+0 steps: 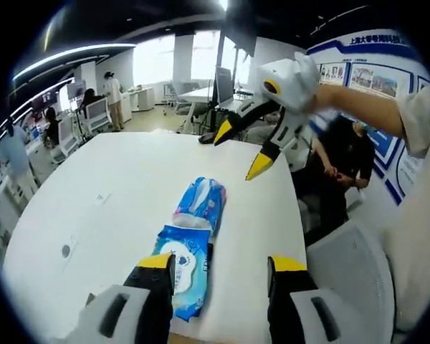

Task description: Operate the shoe box by opening the lid, removing the specified soft item, and placing it in the target area until the item is outside and the box remains undamaged.

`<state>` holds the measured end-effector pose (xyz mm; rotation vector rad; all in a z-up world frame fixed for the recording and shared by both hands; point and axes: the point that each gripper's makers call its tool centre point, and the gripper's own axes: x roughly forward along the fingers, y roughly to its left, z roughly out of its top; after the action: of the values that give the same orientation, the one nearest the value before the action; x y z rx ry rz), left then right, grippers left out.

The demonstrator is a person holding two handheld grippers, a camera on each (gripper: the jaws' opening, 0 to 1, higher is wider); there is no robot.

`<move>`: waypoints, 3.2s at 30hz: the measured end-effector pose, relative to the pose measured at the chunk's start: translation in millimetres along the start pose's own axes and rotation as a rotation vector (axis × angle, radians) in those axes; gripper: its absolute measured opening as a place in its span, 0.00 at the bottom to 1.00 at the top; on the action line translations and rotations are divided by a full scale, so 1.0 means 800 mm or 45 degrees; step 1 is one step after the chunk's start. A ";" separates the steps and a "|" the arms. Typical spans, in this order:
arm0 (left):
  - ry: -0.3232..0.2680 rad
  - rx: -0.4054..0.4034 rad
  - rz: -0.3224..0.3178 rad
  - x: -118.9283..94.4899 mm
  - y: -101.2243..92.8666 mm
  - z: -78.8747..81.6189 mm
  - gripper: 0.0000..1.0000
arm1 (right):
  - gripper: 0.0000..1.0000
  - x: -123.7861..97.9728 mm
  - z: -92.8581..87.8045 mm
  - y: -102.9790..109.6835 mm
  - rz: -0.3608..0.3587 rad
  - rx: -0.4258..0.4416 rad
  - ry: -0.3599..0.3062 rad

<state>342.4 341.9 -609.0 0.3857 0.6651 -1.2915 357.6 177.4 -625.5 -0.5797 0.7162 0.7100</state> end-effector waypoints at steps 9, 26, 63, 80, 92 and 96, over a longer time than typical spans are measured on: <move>-0.077 -0.077 0.119 -0.061 0.022 -0.022 0.58 | 0.60 -0.006 0.023 0.030 0.025 -0.025 -0.037; -0.207 -0.272 0.383 -0.172 0.039 -0.101 0.63 | 0.62 -0.007 0.068 0.088 0.105 -0.127 -0.074; -0.163 -0.624 0.798 -0.296 0.022 -0.286 0.79 | 0.60 0.065 0.149 0.232 0.500 -0.368 -0.135; -0.154 -0.760 0.914 -0.308 0.014 -0.340 0.67 | 0.58 0.114 0.170 0.275 0.616 -0.475 -0.109; -0.177 -0.905 1.035 -0.316 0.021 -0.366 0.34 | 0.53 0.145 0.171 0.307 0.699 -0.537 -0.064; -0.181 -0.963 1.045 -0.315 0.023 -0.374 0.27 | 0.52 0.158 0.170 0.313 0.716 -0.548 -0.039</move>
<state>256.7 718.0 -673.8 -0.0732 0.7142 -0.2361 291.6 474.2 -693.6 -0.7638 0.7061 1.4145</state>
